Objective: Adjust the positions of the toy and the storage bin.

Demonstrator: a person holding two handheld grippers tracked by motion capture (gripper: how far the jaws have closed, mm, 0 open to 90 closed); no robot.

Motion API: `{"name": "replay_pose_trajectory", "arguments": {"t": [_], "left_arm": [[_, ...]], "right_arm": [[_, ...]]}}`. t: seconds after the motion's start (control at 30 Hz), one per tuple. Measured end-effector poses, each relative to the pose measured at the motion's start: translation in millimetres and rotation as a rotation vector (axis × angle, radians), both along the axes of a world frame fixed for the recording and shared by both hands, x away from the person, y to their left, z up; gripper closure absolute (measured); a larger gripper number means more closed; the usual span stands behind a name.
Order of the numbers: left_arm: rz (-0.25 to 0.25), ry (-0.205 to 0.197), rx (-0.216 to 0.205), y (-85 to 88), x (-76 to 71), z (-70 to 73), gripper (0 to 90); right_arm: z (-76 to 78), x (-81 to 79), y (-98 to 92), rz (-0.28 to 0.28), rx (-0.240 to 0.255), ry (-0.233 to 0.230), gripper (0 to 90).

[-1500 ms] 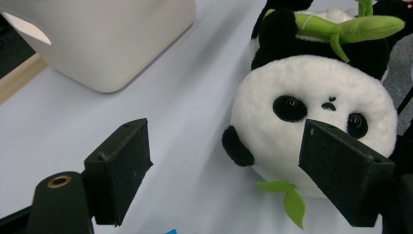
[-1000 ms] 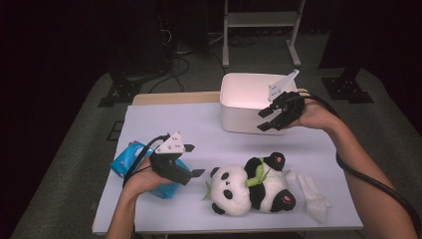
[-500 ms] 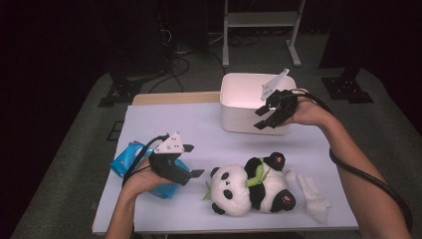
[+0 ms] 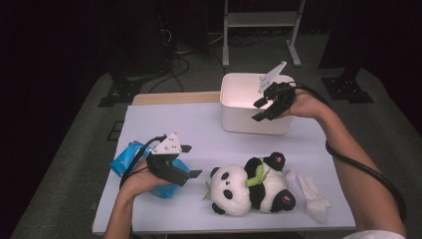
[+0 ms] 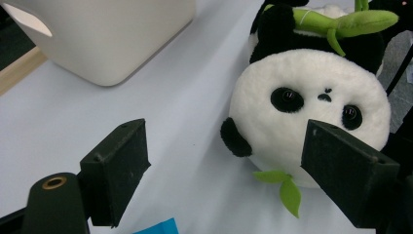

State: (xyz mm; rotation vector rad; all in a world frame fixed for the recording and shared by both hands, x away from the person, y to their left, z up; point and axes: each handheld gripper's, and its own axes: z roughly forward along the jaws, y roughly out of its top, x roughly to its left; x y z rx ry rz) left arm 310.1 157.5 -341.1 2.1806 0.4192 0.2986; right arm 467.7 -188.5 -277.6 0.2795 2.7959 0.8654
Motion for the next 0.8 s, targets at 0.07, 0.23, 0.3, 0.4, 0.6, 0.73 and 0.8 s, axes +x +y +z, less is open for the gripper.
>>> {"name": "replay_pose_trajectory", "arguments": {"t": [0.07, 0.23, 0.3, 0.4, 0.6, 0.73, 0.8], "left_arm": [[0.003, 0.001, 0.000, 0.4, 0.1, 0.0, 16.2], [0.001, 0.002, -0.003, 1.9, 1.5, -0.4, 16.1], [0.003, 0.005, 0.000, 2.7, 2.5, -0.9, 15.9], [0.012, 0.008, 0.005, 4.4, 3.3, -2.1, 13.7], [0.018, 0.008, -0.001, 7.2, 4.1, -2.6, 13.6], [0.021, 0.011, 0.006, 7.6, 3.9, -3.3, 12.2], [0.022, 0.010, 0.009, 7.9, 3.8, -3.5, 12.2]], "right_arm": [[0.6, 4.4, 0.9, -0.004, -0.010, 0.003, 44.2], [3.4, 14.3, 3.2, -0.003, -0.021, -0.002, 44.4], [3.1, 17.8, 3.3, -0.009, -0.021, 0.005, 44.6], [-1.2, 23.8, 3.3, -0.013, -0.032, 0.013, 44.8], [-13.8, 35.4, 3.2, -0.033, -0.041, 0.030, 46.2], [-19.9, 39.0, 4.8, -0.035, -0.049, 0.035, 47.4], [-21.9, 39.9, 5.9, -0.034, -0.058, 0.039, 48.1]]}}
